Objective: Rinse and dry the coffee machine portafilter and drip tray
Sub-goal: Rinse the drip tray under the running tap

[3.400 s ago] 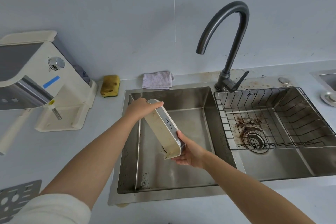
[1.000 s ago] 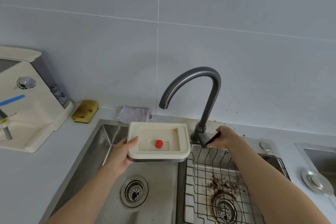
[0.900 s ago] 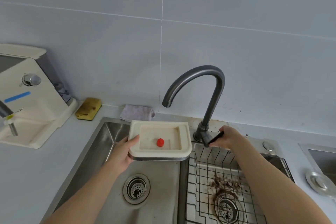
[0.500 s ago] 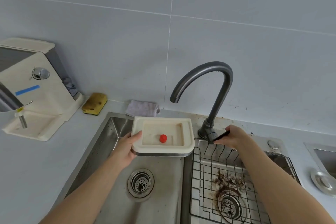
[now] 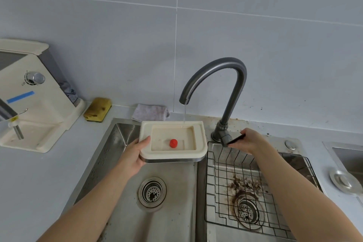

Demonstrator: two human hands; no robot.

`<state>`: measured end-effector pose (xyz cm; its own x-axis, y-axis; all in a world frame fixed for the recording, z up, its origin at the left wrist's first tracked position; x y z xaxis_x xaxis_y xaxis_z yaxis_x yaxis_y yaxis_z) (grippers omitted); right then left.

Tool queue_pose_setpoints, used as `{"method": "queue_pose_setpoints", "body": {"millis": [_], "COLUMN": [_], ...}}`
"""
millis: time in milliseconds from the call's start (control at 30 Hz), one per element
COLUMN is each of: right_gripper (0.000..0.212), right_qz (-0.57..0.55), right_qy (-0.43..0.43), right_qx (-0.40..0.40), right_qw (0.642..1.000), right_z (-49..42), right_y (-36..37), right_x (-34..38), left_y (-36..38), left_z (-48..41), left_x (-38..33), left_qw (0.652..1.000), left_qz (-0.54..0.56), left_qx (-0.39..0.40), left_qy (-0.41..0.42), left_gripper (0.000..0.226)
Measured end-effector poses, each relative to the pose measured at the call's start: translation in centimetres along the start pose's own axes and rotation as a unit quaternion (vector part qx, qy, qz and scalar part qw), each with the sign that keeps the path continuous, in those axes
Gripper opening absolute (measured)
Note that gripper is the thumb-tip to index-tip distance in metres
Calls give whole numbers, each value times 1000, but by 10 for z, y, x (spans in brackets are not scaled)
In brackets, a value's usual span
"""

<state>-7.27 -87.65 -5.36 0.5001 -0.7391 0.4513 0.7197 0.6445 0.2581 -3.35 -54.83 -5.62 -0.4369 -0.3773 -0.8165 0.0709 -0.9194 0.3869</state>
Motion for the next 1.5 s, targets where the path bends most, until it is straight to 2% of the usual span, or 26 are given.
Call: {"method": "queue_pose_setpoints", "body": {"millis": [300, 467, 533, 600, 667, 833, 967, 1300, 1500], "right_gripper": [40, 59, 60, 57, 53, 45, 39, 35, 38], "right_qz": [-28, -53, -3, 121, 207, 288, 316, 325, 335], "right_qy": [-2, 23, 4, -41, -45, -45, -68, -98, -106], "right_qx": [61, 98, 102, 87, 114, 200, 244, 253, 248], "right_qw": [998, 994, 995, 988, 971, 935, 914, 906, 903], "right_z": [8, 7, 9, 8, 10, 21, 29, 31, 28], "right_y": [10, 8, 7, 7, 17, 53, 77, 98, 98], "right_x": [-5, -14, -25, -41, -63, -96, -103, -98, -98], "left_y": [-1, -6, -9, -14, -19, -28, -35, -44, -47], "left_z": [1, 4, 5, 5, 6, 8, 6, 2, 3], "left_x": [2, 2, 1, 0, 0, 2, -1, -14, -11], "left_qw": [1000, 1000, 1000, 1000, 1000, 999, 999, 999, 999], "left_qz": [-10, -17, -19, -19, -24, -40, -31, -4, 13], "left_qx": [-5, -6, -3, 0, 7, 28, 27, 46, 31], "left_qy": [0, 5, 7, 9, 10, 15, 16, 9, -21], "left_gripper": [9, 9, 9, 10, 13, 18, 25, 32, 23]}}
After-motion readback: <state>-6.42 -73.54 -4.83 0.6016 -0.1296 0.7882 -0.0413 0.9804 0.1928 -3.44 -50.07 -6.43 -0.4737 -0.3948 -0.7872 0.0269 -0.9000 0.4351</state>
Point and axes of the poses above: each hand's wrist, its own z-axis away from the middle knuckle, its own y-axis out of the palm, x = y × z, the point moved 7 cm from there along -z, towards the middle knuckle, and after that the axes turned 7 degrees about y, right-handed, at the moved point
